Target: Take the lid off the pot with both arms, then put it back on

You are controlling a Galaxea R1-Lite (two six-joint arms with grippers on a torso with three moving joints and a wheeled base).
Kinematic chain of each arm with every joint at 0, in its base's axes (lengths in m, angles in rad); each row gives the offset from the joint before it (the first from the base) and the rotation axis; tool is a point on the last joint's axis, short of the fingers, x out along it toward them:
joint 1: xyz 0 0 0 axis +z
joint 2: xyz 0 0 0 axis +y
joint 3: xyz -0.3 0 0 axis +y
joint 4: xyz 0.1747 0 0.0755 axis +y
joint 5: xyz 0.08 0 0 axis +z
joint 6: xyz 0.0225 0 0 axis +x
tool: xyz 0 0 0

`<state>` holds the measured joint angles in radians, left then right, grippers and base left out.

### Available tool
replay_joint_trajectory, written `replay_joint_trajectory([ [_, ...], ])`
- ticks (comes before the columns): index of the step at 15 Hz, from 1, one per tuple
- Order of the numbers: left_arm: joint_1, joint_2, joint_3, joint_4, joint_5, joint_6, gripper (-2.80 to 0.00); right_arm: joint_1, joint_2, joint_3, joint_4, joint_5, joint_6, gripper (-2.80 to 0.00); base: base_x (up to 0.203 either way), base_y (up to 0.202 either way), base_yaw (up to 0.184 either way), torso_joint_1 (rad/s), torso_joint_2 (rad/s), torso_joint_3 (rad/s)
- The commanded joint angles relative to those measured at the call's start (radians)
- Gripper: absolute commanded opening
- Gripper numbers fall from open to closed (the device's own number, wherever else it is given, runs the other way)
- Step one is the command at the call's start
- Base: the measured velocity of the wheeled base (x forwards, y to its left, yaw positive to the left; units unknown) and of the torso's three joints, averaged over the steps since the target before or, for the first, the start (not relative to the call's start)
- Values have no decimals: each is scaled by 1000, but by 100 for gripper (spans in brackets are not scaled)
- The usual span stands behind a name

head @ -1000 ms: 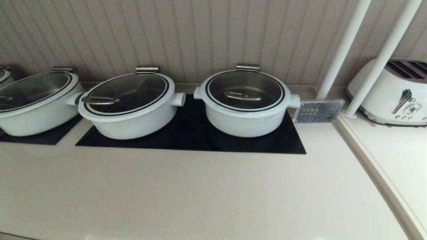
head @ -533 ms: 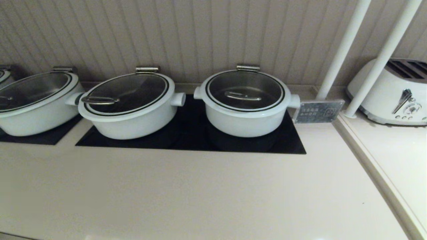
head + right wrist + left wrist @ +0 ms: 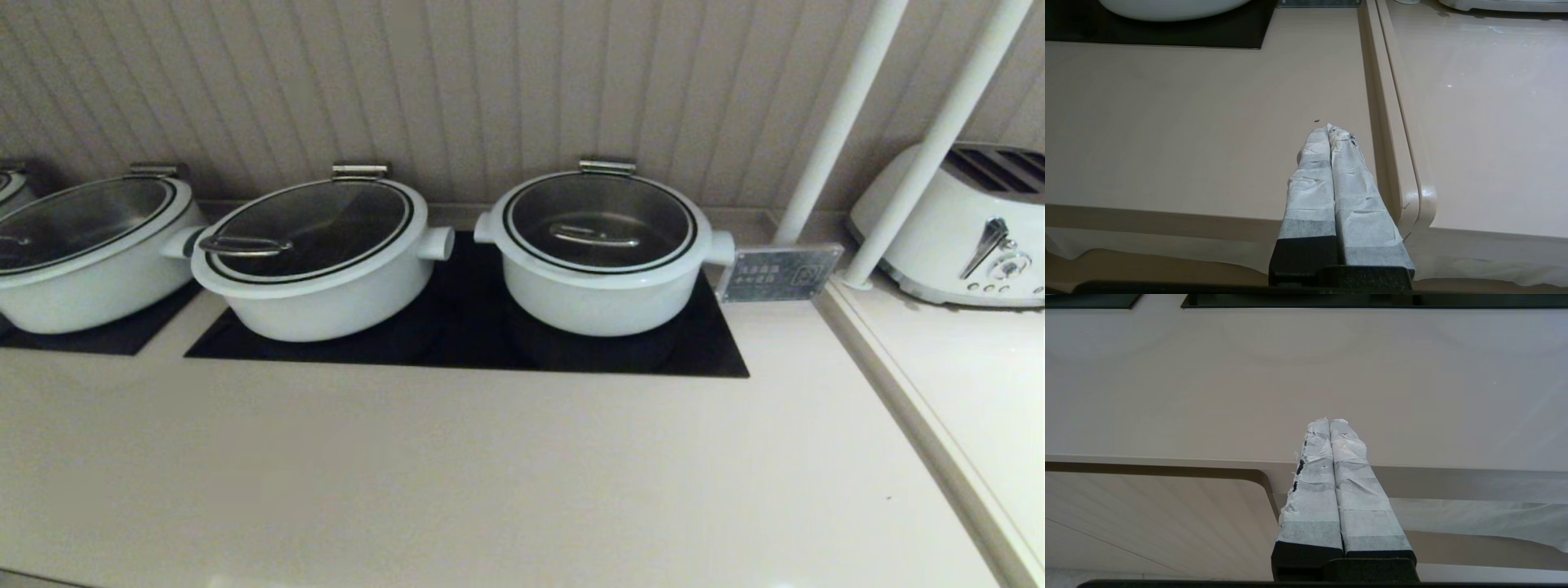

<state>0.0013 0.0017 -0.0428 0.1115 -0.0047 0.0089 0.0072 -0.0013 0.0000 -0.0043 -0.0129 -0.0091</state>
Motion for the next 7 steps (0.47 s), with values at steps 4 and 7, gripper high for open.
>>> replay_joint_trajectory([
  [4,0,-1,0,1,0,0,-280,0,1,0,0,1,8,-280,0,0,0,0,0,0],
  [7,0,-2,0,1,0,0,-280,0,1,0,0,1,8,-280,0,0,0,0,0,0],
])
